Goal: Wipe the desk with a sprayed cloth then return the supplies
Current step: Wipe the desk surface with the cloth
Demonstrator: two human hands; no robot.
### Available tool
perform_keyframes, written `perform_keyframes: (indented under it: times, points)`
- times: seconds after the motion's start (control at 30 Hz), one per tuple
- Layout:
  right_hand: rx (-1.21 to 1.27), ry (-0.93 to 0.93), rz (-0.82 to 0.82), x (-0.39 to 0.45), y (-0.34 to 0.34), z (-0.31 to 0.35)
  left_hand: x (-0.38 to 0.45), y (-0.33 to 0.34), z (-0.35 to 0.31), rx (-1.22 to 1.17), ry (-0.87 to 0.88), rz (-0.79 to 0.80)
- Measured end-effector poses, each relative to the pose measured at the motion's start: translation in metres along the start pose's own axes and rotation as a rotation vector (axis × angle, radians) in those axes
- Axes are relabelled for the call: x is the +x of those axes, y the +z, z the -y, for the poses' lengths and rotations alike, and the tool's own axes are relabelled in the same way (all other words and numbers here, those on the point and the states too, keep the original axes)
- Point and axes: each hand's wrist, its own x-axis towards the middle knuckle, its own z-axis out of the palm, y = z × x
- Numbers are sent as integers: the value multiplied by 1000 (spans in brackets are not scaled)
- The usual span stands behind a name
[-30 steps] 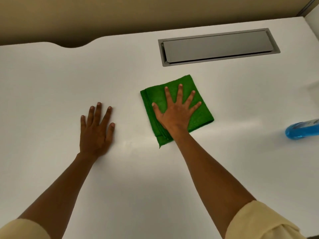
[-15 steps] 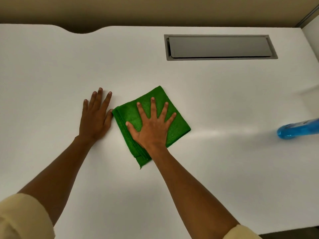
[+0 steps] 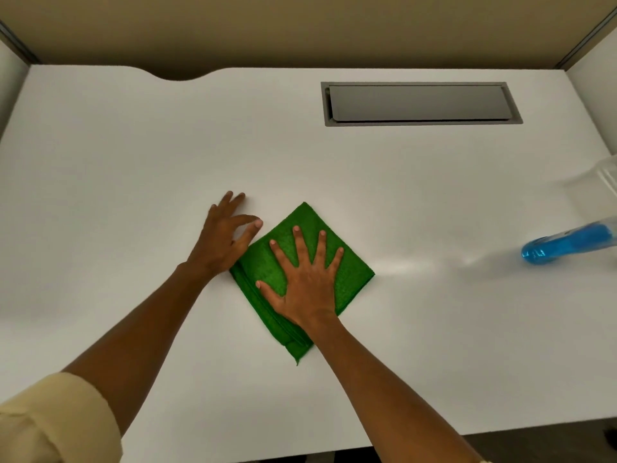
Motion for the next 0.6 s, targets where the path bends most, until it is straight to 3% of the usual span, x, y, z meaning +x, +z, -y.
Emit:
perform_keyframes:
  times: [0.17, 0.23, 0.37, 0.47, 0.6]
  points:
    - [18, -98, 94, -15, -10, -14, -16, -2, -18, 104, 37, 21]
    - [135, -112, 89, -19, -17, -22, -24, 1, -22, 152, 37, 22]
    - [448, 82, -124, -37, -28, -51, -31, 11, -31, 212, 37, 36]
    - [353, 162, -244, -63, -32, -71, -31, 17, -35, 194, 0, 40]
    - [311, 257, -198, -93, -30, -78, -26, 20, -39, 136, -60, 89]
